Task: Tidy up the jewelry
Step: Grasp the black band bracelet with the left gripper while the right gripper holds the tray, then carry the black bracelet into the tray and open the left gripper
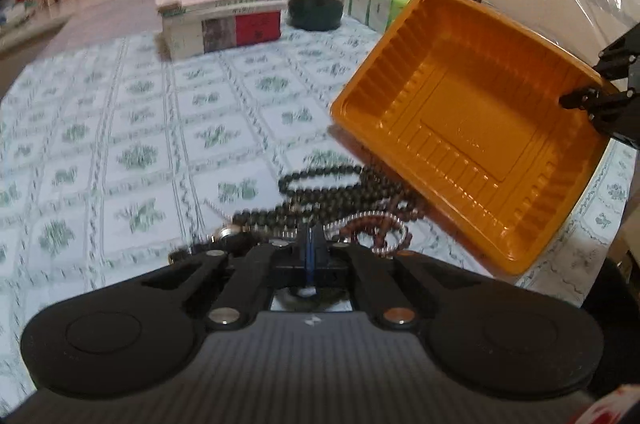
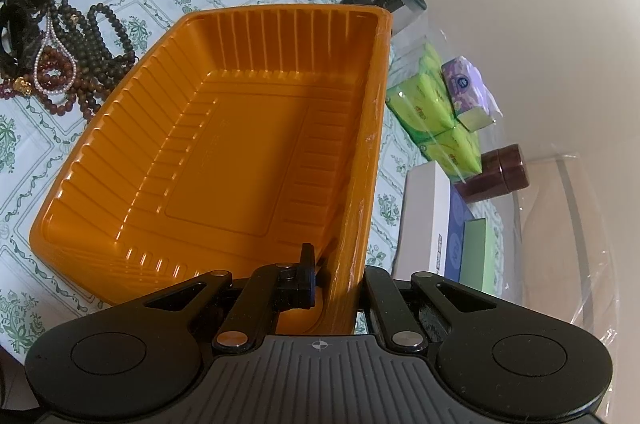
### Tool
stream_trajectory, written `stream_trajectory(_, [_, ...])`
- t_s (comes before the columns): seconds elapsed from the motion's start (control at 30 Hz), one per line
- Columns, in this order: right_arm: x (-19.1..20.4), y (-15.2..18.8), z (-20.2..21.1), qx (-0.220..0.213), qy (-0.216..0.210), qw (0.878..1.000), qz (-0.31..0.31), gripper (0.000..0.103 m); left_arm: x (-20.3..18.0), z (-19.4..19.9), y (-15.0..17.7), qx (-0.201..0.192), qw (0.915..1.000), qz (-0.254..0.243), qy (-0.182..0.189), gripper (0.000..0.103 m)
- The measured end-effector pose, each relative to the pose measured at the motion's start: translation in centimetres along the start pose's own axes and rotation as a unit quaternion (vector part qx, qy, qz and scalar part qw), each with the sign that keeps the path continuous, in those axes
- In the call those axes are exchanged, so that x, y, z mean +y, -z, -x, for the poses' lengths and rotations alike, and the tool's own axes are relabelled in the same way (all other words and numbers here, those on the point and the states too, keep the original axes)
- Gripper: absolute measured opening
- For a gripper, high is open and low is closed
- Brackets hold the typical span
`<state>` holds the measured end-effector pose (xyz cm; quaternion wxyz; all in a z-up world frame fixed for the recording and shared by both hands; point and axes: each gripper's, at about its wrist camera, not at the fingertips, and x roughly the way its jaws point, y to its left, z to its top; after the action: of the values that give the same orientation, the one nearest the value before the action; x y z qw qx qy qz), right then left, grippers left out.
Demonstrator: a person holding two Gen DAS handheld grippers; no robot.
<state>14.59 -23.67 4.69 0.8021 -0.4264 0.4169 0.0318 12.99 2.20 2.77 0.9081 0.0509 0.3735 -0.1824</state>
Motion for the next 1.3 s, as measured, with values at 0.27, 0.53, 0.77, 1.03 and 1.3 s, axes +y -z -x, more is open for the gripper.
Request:
stream_trajectory(0.27, [0.0,0.1,0.1,-0.003,-0.001,1.0,-0.002,0.005,-1.1,-0.4,0.9,0.011,0.9943,-0.106,-0.009,0.014])
stream_trajectory(0.53, [0.0,0.0,0.1,-0.005,-0.002,1.0,-0.003,0.005,-3.8,-2.7,3.2,0.027,0.9656,-0.256,-0.038,0.024])
stream_trajectory(0.77, [-0.1,0.0,0.0,-0.005,-0.002,1.0,-0.004,0.005,-4.9,-5.1,3.6,0.036,0.9415,-0.33,-0.055,0.023])
stream_trajectory(1.03, [-0.1,0.0,0.0,-0.006,-0.002,1.0,-0.003,0.005,-4.2,-4.1,3.2,0.034,0.9491,-0.307,-0.059,0.002])
stream_trajectory(1.3, [-0.1,0.1,-0.1,-0.005,-0.003,1.0,-0.005,0.005,-4.1,-1.8,0.9,0.003,0.967,-0.252,-0.038,0.001])
